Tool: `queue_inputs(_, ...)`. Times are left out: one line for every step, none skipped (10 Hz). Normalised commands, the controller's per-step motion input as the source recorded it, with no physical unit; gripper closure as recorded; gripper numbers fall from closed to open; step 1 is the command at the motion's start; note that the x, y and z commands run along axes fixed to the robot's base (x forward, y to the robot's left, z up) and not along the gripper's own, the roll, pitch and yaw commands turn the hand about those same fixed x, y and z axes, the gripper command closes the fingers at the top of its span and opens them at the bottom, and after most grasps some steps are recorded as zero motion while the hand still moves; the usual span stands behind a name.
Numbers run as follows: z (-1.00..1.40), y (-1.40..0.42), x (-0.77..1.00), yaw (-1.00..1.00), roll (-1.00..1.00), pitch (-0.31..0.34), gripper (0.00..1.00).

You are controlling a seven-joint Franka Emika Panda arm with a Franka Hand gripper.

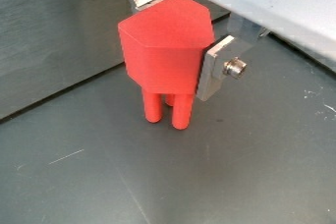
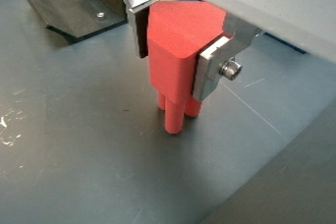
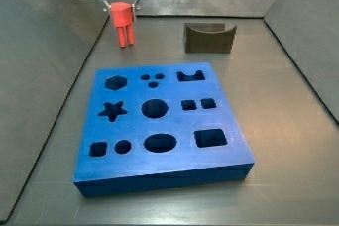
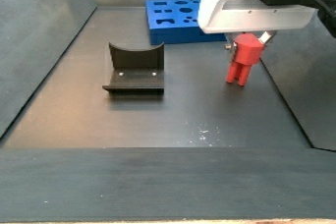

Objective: Pick up the 3 prong object. Move up. Move to above the board. Insert the 3 prong object.
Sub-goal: Pick up the 3 prong object, then move up, then move to above the board.

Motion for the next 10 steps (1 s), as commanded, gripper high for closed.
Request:
queue_inputs(0.00,0.00,0.00,0.00,0.00,0.000,1.00)
queue_inputs(0.00,0.00,0.00,0.00,0.00,0.000,1.00)
queue_inputs(0.00,0.00,0.00,0.00,0.00,0.000,1.00)
queue_inputs(0.00,0.00,0.00,0.00,0.00,0.000,1.00)
queue_inputs(0.17,0.00,0.00,0.00,0.00,0.000,1.00)
queue_inputs(1.00,-0.30,-0.17,-0.01,0.07,-0.107,1.00)
queue_inputs(1.00,-0.29,-0.17,0.01,0.07,-0.096,1.00)
queue_inputs(1.00,-0.28,-0.17,0.02,0.07,-0.088,1.00)
queue_inputs(1.00,-0.26,-0.15,0.03,0.05,-0.039,1.00)
queue_inputs(1.00,-0.25,-0.14,0.03,0.03,0.005,1.00)
